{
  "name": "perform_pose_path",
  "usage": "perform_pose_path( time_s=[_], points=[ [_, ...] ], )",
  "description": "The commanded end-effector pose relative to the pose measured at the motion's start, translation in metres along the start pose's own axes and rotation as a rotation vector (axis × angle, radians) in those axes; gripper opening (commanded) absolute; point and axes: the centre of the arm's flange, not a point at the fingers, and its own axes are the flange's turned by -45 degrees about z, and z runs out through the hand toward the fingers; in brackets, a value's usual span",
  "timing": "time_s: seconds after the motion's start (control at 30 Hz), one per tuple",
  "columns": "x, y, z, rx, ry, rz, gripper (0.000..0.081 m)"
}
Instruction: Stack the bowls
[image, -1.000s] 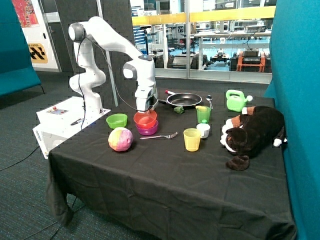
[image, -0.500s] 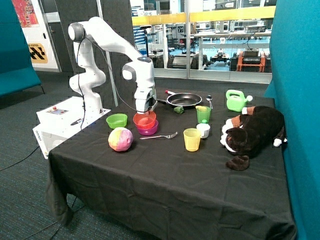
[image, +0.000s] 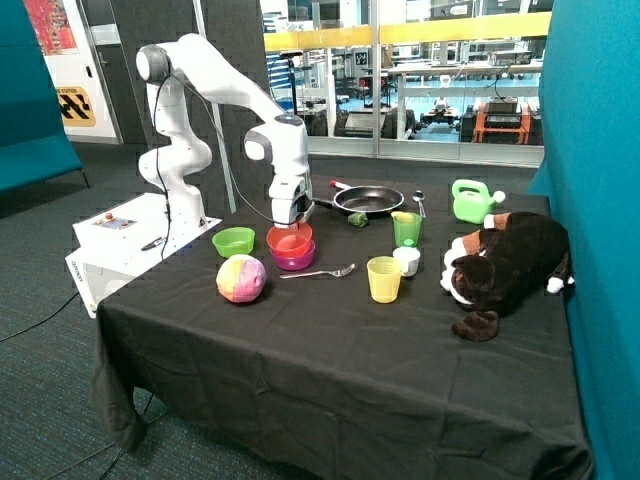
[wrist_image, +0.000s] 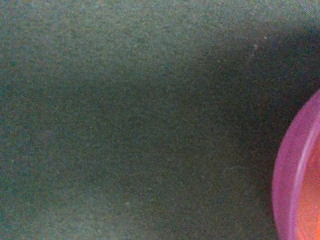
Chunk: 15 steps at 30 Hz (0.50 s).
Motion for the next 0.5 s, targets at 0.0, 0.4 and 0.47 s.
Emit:
perform_pose_path(
  time_s=[0.0,0.4,0.47],
  points=[
    [-0.0031,0.0033,0.0021,-0.0008,0.0006,0.004,0.001],
    [0.0001,0.0102,0.005,-0.0008,0.0006,0.007,0.0269],
    [0.001,0.0098,0.0052,-0.0008,0.0006,0.002,0.0343]
  ],
)
